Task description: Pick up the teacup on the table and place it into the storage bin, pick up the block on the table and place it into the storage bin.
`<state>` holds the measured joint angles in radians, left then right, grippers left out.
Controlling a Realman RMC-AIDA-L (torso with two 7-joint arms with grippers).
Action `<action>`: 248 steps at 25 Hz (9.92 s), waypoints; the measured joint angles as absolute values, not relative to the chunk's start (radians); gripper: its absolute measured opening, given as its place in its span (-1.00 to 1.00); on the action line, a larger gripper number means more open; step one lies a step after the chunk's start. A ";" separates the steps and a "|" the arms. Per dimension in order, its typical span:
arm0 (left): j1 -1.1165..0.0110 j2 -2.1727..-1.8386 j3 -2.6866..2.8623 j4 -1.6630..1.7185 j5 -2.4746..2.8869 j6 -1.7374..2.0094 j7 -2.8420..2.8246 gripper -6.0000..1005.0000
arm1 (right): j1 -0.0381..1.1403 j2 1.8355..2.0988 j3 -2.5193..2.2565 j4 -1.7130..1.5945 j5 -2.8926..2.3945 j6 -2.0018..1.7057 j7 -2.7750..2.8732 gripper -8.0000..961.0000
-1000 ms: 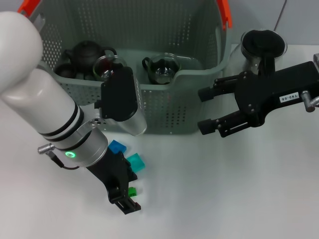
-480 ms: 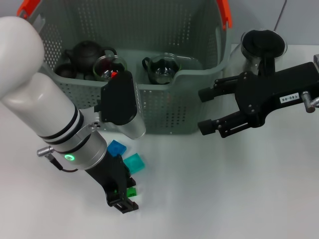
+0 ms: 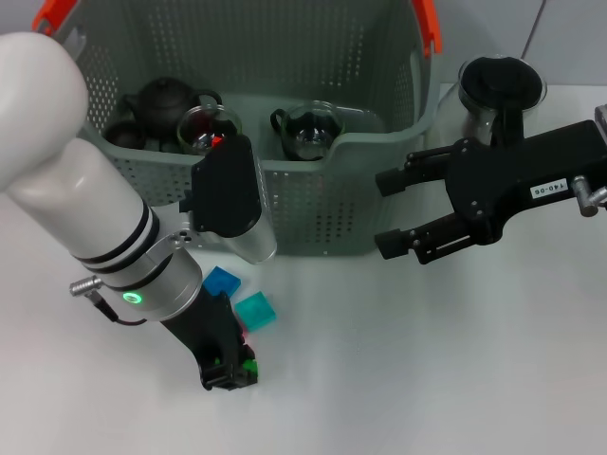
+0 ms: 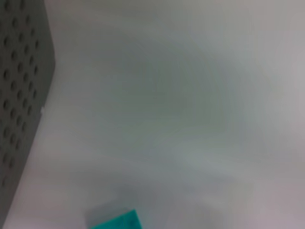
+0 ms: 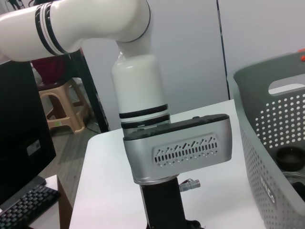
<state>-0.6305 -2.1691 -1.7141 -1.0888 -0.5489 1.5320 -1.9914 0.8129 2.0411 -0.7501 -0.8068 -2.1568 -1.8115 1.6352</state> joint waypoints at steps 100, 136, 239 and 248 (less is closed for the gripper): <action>-0.521 -2.073 -2.239 -1.181 -0.916 1.936 -1.658 0.79 | 0.790 2.051 -0.757 -0.765 -2.078 -1.814 1.567 0.90; -0.606 -2.074 -2.099 -0.862 -0.695 1.604 -1.539 0.79 | 0.822 2.048 -0.832 -0.702 -2.109 -1.747 1.611 0.90; -0.642 -2.100 -2.055 -0.914 -0.624 1.667 -1.494 0.79 | 0.814 2.039 -0.793 -0.713 -2.068 -1.758 1.611 0.90; -0.646 -2.100 -2.053 -0.909 -0.615 1.639 -1.483 0.79 | 0.816 2.043 -0.793 -0.714 -2.066 -1.760 1.612 0.90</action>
<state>-0.6457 -2.1000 -2.0530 -0.9090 -0.6151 1.6393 -1.4833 0.8155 2.0428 -0.7931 -0.7141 -2.0659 -1.7596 1.6117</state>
